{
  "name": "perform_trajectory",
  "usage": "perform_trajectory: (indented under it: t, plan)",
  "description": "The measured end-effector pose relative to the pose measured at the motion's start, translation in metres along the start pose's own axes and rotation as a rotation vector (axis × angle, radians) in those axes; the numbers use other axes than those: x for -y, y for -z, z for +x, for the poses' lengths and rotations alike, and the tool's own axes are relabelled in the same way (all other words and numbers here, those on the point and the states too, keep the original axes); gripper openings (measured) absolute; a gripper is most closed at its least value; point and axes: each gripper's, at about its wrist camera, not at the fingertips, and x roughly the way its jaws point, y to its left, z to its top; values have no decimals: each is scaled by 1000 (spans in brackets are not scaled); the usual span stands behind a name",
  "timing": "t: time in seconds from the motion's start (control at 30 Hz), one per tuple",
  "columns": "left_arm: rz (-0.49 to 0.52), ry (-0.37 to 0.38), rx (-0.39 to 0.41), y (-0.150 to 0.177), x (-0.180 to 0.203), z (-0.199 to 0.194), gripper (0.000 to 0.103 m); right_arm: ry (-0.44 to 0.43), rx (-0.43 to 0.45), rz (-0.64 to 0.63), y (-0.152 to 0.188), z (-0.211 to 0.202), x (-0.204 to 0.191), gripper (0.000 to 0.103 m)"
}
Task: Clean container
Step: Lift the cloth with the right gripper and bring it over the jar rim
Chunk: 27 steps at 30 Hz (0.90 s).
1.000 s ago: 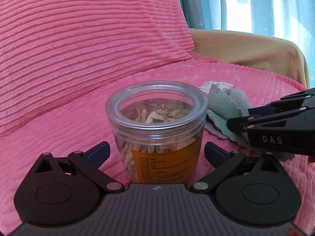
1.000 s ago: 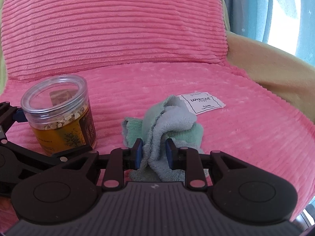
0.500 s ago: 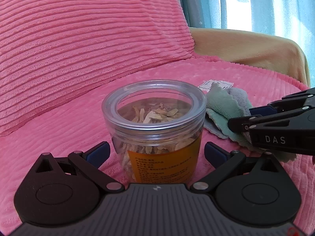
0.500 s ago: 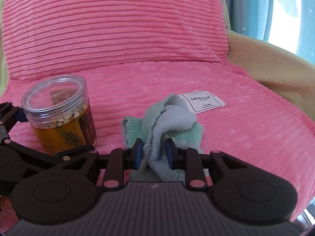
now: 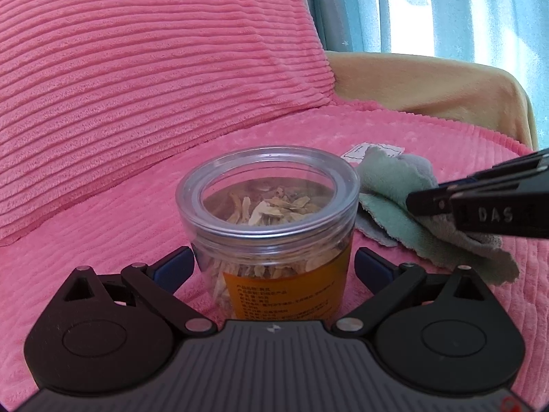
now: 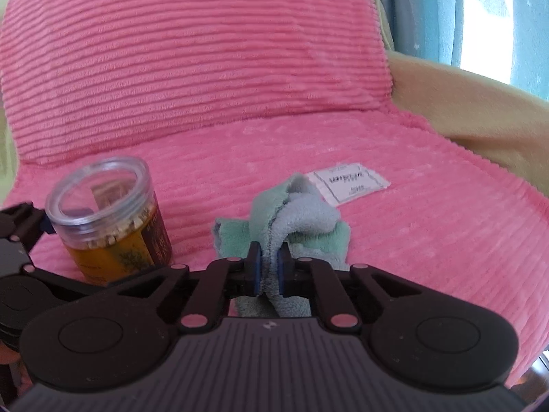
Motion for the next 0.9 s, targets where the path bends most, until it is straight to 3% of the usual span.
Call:
perform_trajectory:
  t: [0.17,0.37,0.6,0.9]
  plan:
    - [7,17,3,0,-1,-1,91,-32,77,29,-6,-14,4,7]
    - [15,43,7,0,-2,-3,85,-162,204,51,-18,-36,2,7]
    - [87,151,34,7,8,-11,85,-267,179,-6,-19,-34,-11,7]
    - [113,164,31,10,15,-13,85,-371,140,-74,-20,-32,-22,6]
